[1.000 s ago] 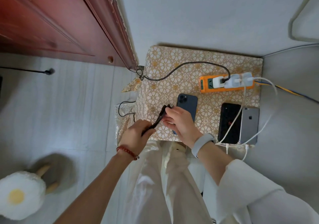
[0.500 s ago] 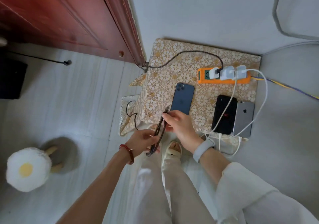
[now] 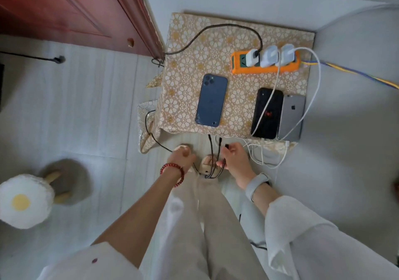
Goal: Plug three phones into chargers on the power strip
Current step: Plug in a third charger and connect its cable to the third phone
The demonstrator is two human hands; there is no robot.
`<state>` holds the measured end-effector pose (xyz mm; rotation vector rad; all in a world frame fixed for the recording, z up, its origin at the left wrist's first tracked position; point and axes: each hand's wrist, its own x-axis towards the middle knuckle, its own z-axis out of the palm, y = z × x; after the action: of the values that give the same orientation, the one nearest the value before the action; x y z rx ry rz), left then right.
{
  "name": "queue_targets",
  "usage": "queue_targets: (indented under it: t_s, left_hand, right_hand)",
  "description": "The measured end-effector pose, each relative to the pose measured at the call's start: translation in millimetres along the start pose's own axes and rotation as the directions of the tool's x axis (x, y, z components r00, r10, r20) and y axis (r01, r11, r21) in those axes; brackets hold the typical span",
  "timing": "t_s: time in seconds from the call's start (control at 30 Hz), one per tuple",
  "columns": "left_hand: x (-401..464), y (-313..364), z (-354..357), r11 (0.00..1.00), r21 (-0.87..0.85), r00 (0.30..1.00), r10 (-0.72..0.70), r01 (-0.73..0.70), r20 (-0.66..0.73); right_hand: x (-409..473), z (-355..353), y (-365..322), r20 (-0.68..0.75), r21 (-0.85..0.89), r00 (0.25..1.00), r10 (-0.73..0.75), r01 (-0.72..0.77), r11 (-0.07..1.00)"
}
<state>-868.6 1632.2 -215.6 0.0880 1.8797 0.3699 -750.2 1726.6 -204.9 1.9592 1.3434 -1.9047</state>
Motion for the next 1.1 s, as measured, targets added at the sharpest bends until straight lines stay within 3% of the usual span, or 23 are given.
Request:
queue_targets:
  t_s: [0.17, 0.3, 0.4, 0.57, 0.87, 0.97, 1.03, 1.1]
  left_hand:
    - [41.2, 43.3, -17.8, 0.966, 0.097, 0.934, 0.256, -0.239, -0.248]
    - [72.5, 74.9, -16.9, 0.927, 0.211, 0.902, 0.357, -0.310, -0.242]
    - [83.0, 88.2, -6.4, 0.920, 0.294, 0.906, 0.337, -0.259, -0.256]
    - [78.4, 97.9, 17.6, 0.872, 0.485, 0.891, 0.273, -0.069, -0.363]
    - [75.4, 118.9, 23.2, 0.961, 0.264, 0.923, 0.030, 0.078, -0.383]
    - [75.5, 114.6, 16.3, 0.991, 0.127, 0.934, 0.075, -0.032, -0.348]
    - [75.9, 108.5, 6.1, 0.988, 0.050, 0.956, 0.157, -0.149, -0.249]
    - [75.4, 101.0, -3.5, 0.973, -0.133, 0.979, 0.176, -0.189, -0.107]
  right_hand:
    - [23.3, 6.9, -0.4, -0.073, -0.095, 0.996, -0.053, 0.046, 0.994]
    - [41.0, 24.4, 0.1, -0.094, -0.114, 0.990, -0.104, 0.093, 0.989]
    - [50.2, 32.5, -0.6, -0.148, -0.128, 0.977, -0.152, 0.134, 0.983]
    - [56.7, 25.0, 4.0, -0.208, -0.006, 0.973, -0.097, 0.097, 0.995]
    - [42.7, 7.5, 19.2, -0.190, 0.144, 0.981, -0.047, 0.076, 0.987]
    - [43.1, 6.1, 17.2, -0.206, 0.065, 0.975, -0.080, 0.095, 0.993]
    - [45.3, 5.6, 14.4, -0.195, -0.079, 0.969, -0.154, 0.141, 0.987]
    - [44.8, 7.8, 9.9, -0.165, -0.139, 0.961, -0.223, 0.202, 0.970]
